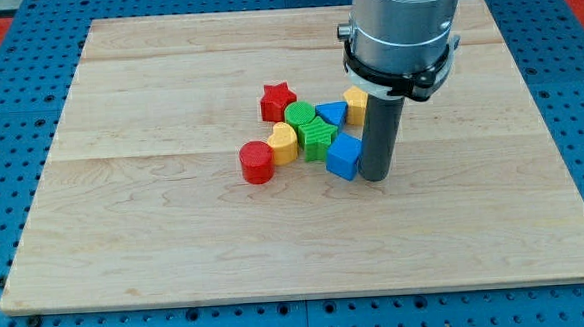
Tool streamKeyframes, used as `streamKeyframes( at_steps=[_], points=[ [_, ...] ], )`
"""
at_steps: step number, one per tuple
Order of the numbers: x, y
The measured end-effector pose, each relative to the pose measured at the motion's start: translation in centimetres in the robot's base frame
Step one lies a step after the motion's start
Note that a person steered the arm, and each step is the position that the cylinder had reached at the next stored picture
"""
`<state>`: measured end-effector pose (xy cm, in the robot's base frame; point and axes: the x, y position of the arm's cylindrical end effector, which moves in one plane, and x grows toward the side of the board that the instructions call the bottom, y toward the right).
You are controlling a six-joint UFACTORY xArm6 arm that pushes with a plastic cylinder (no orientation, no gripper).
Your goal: Slide the red circle to the bottom left of the blue cube
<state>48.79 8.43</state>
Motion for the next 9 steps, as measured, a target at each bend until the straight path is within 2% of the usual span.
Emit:
streamKeyframes(
  at_steps=[2,3,4,5,6,7,8,9],
  points=[
    [1.0,-0.9],
    [5.6,-4.9],
    [7.6,-10.9],
    [6.4,-18.3],
    [3.6,-21.1],
    [-0.8,-20.5],
    [-3.4,-17.4],
    [-3.2,-12.1]
  ],
)
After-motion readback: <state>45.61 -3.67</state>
